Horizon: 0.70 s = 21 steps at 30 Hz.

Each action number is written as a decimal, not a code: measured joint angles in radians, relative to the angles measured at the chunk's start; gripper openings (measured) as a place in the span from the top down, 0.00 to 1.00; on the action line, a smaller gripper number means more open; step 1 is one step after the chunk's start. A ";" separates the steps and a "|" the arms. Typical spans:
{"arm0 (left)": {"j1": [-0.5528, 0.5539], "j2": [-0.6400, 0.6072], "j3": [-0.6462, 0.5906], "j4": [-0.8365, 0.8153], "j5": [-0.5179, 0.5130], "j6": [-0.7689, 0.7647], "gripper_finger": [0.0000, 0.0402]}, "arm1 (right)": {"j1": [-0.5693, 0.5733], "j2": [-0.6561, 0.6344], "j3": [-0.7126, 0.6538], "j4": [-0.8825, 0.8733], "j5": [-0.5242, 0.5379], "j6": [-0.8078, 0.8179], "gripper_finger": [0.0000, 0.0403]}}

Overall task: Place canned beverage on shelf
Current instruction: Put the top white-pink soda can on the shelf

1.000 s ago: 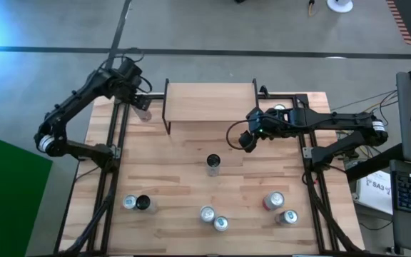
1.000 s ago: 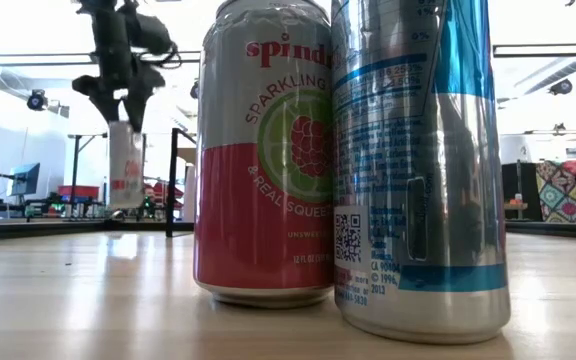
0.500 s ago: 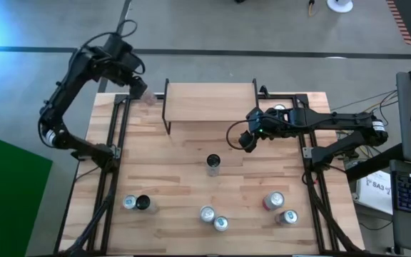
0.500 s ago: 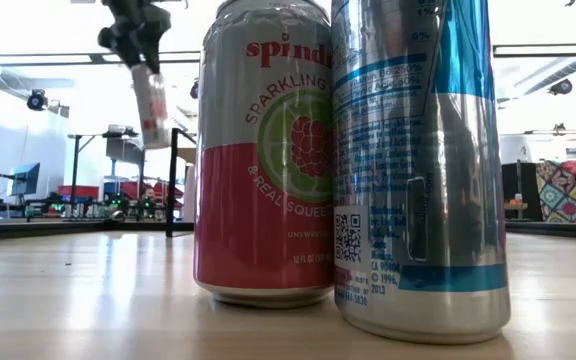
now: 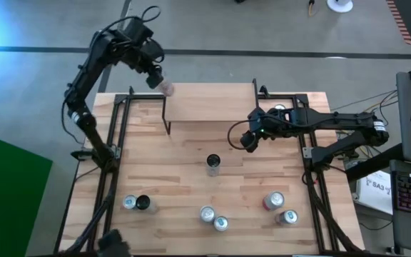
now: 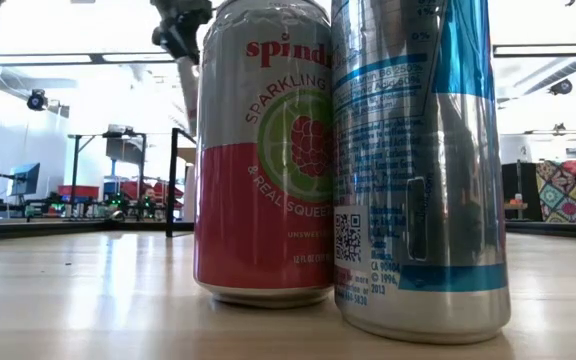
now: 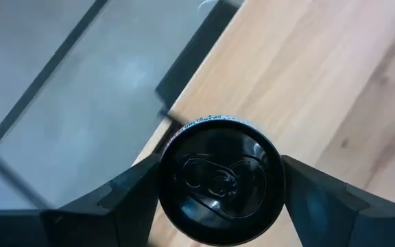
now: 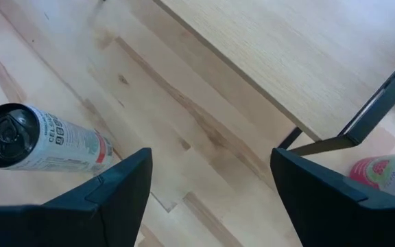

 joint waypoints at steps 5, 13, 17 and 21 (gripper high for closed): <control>-0.039 0.072 0.062 0.045 0.065 0.036 0.35 | 0.000 -0.006 0.000 0.000 0.003 0.000 0.30; -0.082 0.146 0.047 0.049 0.069 0.089 0.35 | 0.000 -0.013 0.000 -0.019 0.026 -0.002 0.30; -0.105 0.182 0.049 0.058 0.061 0.126 0.35 | 0.000 -0.014 0.000 -0.020 0.029 -0.003 0.30; -0.131 0.204 0.054 0.078 0.025 0.144 0.35 | 0.000 -0.014 -0.002 -0.023 0.029 -0.003 0.30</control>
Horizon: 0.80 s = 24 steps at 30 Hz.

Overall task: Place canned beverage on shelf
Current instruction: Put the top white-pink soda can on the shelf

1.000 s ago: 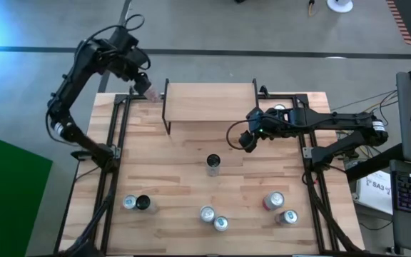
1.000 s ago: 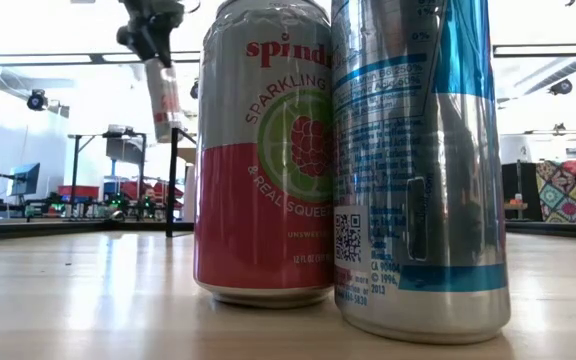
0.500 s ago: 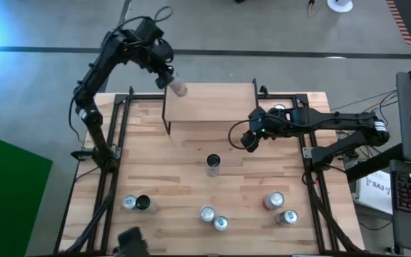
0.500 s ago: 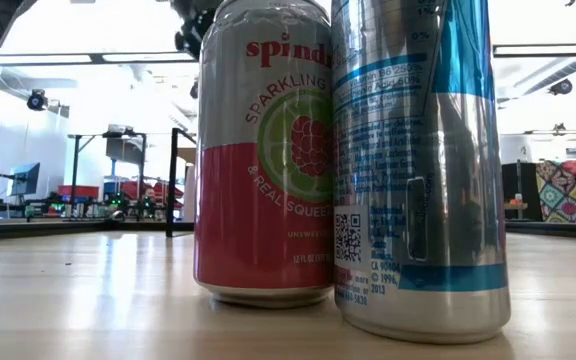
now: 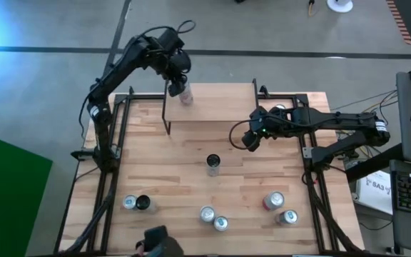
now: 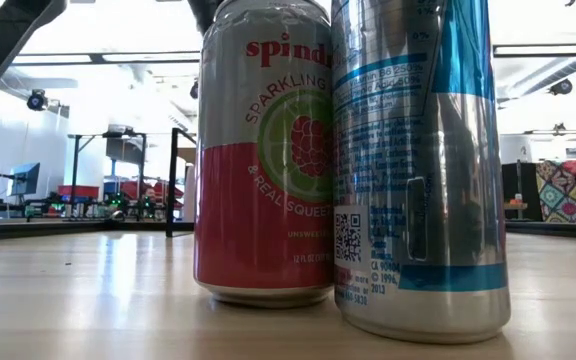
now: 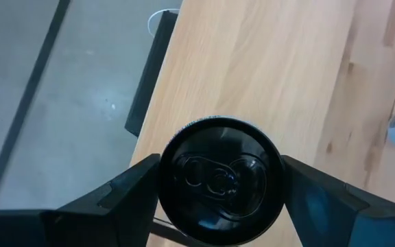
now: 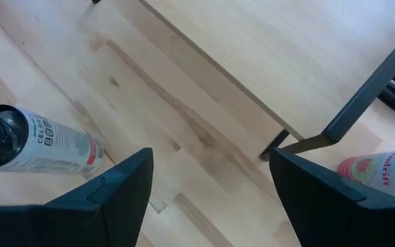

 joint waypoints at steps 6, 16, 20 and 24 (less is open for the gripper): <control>-0.009 0.010 0.023 -0.008 -0.030 0.042 0.35 | 0.000 0.000 -0.002 -0.021 0.000 0.007 0.30; -0.003 -0.001 0.023 -0.015 -0.056 0.059 0.35 | 0.000 0.000 -0.005 -0.022 0.000 0.006 0.30; 0.002 0.005 0.024 -0.011 -0.032 0.037 0.33 | 0.000 0.000 -0.005 -0.022 0.000 0.002 0.30; 0.022 0.012 0.025 -0.013 -0.023 -0.035 0.28 | 0.000 0.000 -0.005 -0.022 0.000 0.007 0.29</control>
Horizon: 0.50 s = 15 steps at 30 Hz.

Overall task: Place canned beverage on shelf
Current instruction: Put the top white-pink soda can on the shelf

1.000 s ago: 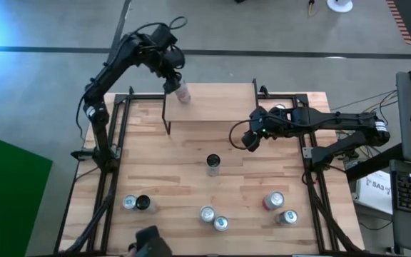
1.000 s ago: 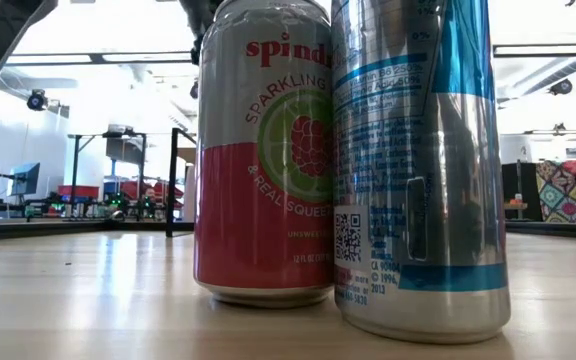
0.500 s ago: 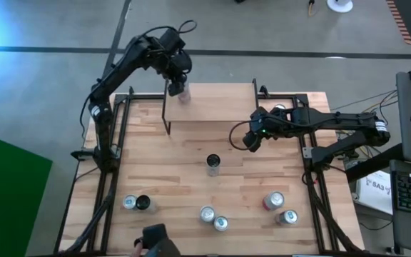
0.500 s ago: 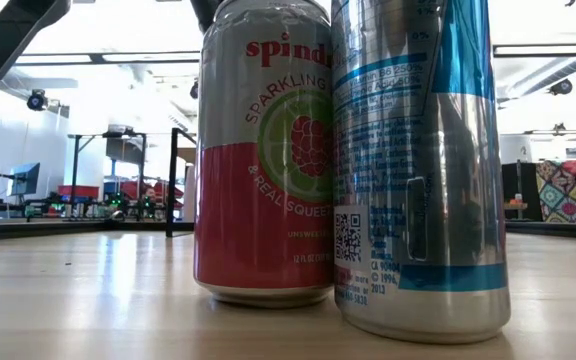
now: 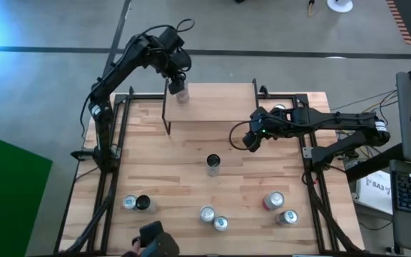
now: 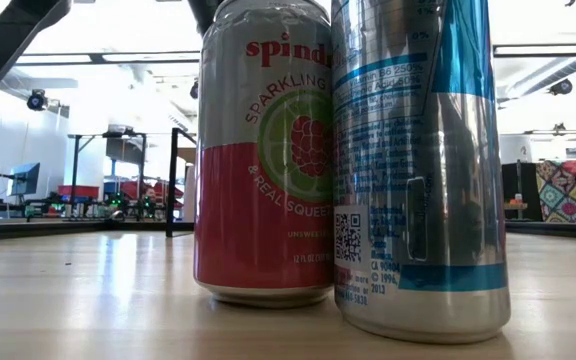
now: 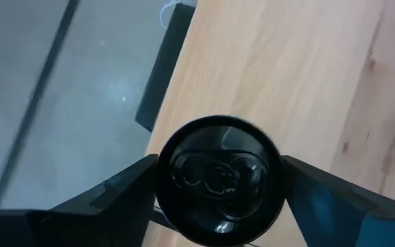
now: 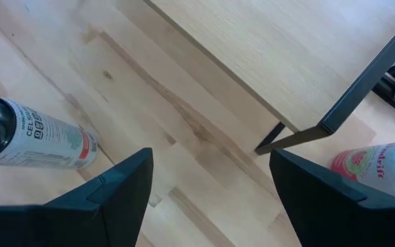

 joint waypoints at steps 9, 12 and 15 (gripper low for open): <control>0.017 0.000 0.001 -0.006 0.011 -0.046 0.12 | 0.002 -0.001 0.000 0.000 -0.001 0.020 0.25; 0.017 -0.004 0.001 -0.005 0.012 -0.063 0.09 | 0.002 -0.001 0.000 0.000 -0.001 0.020 0.25; 0.017 -0.011 0.001 -0.004 0.016 -0.071 0.08 | 0.002 -0.001 0.000 0.000 -0.002 0.020 0.25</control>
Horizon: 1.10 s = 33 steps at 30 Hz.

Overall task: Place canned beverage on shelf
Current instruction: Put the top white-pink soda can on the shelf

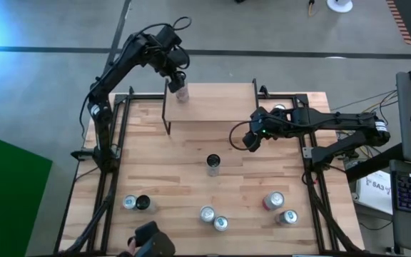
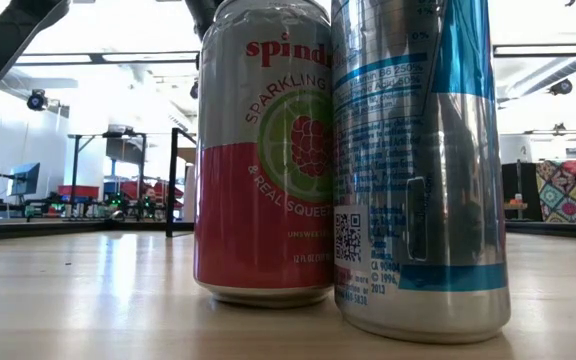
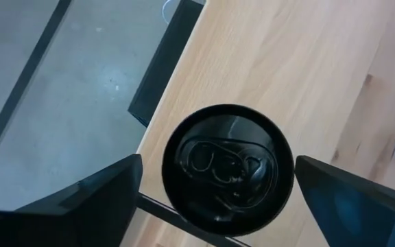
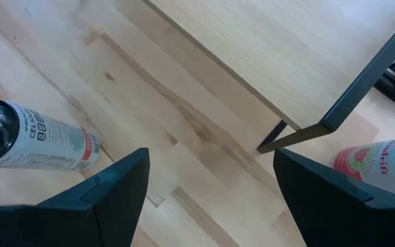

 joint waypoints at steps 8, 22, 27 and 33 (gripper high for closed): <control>0.000 -0.051 0.001 0.004 0.028 -0.017 0.08 | 0.000 0.000 0.000 0.001 0.000 0.000 0.24; 0.025 -0.205 -0.048 0.166 0.119 -0.061 0.08 | 0.018 -0.026 -0.001 0.082 0.005 0.006 0.24; 0.043 -0.312 -0.244 0.366 0.177 -0.095 0.08 | 0.071 -0.079 -0.002 0.114 0.059 0.032 0.24; 0.042 -0.513 -0.688 0.748 0.206 -0.182 0.08 | 0.162 -0.162 -0.020 0.135 0.145 0.063 0.25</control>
